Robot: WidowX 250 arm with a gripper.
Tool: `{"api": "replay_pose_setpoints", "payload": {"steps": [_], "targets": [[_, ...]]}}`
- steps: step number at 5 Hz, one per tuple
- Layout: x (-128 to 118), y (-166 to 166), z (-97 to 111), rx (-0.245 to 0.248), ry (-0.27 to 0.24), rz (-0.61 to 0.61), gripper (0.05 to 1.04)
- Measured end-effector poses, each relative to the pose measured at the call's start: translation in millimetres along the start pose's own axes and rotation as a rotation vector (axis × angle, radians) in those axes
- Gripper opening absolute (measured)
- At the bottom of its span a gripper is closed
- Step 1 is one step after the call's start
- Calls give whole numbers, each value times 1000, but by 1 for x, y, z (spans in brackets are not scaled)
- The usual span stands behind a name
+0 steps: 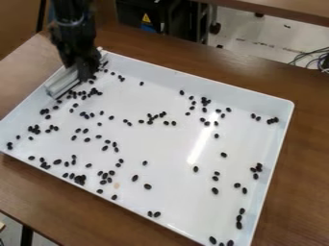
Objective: Sweep into pile
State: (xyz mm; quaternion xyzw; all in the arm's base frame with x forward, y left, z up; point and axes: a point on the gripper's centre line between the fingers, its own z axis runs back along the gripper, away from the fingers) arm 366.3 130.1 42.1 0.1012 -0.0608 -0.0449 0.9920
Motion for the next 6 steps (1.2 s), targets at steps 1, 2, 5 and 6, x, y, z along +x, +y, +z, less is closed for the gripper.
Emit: {"api": "replay_pose_setpoints", "payload": {"steps": [1,2,5,6], "targets": [[-4,10,-7,28,-24,152,353],[-7,10,-11,36,-26,167,353],[-17,21,-25,-70,17,159,353],[-13,21,-30,-96,13,115,353]]}}
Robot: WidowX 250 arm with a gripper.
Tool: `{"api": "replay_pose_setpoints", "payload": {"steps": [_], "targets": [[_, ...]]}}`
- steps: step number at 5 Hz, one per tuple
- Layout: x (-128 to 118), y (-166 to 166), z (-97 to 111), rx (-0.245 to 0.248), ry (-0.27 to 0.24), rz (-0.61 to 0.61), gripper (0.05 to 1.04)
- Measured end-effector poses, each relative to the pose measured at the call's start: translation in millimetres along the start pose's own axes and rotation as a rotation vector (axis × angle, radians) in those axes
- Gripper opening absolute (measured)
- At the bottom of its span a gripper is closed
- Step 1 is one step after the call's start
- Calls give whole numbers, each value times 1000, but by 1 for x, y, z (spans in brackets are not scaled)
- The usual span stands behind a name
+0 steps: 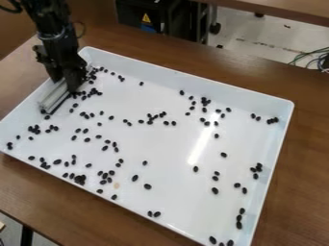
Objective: Sweep into pile
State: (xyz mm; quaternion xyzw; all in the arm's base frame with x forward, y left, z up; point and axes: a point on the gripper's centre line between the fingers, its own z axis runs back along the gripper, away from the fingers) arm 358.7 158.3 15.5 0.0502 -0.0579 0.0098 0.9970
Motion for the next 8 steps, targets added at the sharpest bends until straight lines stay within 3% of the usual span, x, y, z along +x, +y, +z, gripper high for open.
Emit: {"api": "replay_pose_setpoints", "payload": {"steps": [1,2,3,5,6,7,8], "targets": [[1,-2,-3,1,-23,-65,353],[-1,-8,-7,-29,-37,-95,353],[-5,-37,-8,-147,-42,-120,353],[-26,-122,6,-238,16,-183,353],[-32,-166,7,-262,24,-236,353],[-34,-212,12,-295,-2,-327,353],[-46,-261,18,-298,5,-446,353]]}}
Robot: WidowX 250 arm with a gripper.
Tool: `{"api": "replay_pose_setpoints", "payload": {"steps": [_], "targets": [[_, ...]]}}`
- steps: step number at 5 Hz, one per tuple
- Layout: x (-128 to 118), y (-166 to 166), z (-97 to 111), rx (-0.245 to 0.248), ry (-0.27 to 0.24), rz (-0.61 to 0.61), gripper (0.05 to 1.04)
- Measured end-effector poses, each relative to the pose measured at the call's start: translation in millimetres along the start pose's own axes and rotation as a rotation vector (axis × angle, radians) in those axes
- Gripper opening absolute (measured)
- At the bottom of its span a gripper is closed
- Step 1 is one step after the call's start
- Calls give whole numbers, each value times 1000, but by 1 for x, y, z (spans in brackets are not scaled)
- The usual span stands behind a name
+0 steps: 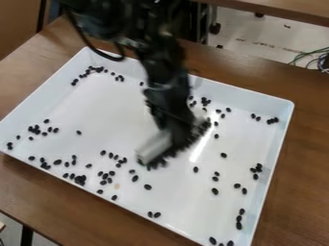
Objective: Sweep into pile
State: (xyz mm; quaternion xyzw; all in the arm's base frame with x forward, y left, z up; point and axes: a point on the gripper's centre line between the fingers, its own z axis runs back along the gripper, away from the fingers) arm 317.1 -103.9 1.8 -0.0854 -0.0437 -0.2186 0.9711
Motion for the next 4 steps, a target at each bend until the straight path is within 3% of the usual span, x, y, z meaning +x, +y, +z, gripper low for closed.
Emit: {"api": "replay_pose_setpoints", "payload": {"steps": [1,2,3,4], "targets": [[8,-43,-1,19,31,-98,353],[12,-54,8,29,23,-147,353],[17,-8,30,55,-21,-175,353],[12,46,50,111,-39,-135,353]]}}
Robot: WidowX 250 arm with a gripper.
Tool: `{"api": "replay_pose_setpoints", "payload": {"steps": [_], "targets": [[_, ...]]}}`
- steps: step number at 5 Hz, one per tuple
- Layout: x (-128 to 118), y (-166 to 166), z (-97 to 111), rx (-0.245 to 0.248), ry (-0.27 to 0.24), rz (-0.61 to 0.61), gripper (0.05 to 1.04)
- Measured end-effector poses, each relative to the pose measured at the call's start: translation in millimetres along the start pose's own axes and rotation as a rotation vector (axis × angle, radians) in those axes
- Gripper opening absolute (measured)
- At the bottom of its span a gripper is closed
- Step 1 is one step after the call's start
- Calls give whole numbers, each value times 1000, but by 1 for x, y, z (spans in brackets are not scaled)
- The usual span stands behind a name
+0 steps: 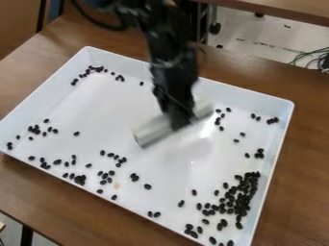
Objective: Sweep into pile
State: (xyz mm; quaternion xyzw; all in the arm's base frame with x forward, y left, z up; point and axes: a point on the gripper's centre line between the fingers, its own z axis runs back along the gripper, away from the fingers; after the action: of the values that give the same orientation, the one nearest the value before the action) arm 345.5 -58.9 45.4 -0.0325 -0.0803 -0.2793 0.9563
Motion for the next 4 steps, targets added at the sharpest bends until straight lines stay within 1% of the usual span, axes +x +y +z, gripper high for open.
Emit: {"api": "replay_pose_setpoints", "payload": {"steps": [1,2,3,4], "targets": [[-9,44,14,45,-9,45,353],[-39,92,21,116,3,276,353],[-63,129,23,164,-9,458,353],[-79,171,11,199,16,541,353]]}}
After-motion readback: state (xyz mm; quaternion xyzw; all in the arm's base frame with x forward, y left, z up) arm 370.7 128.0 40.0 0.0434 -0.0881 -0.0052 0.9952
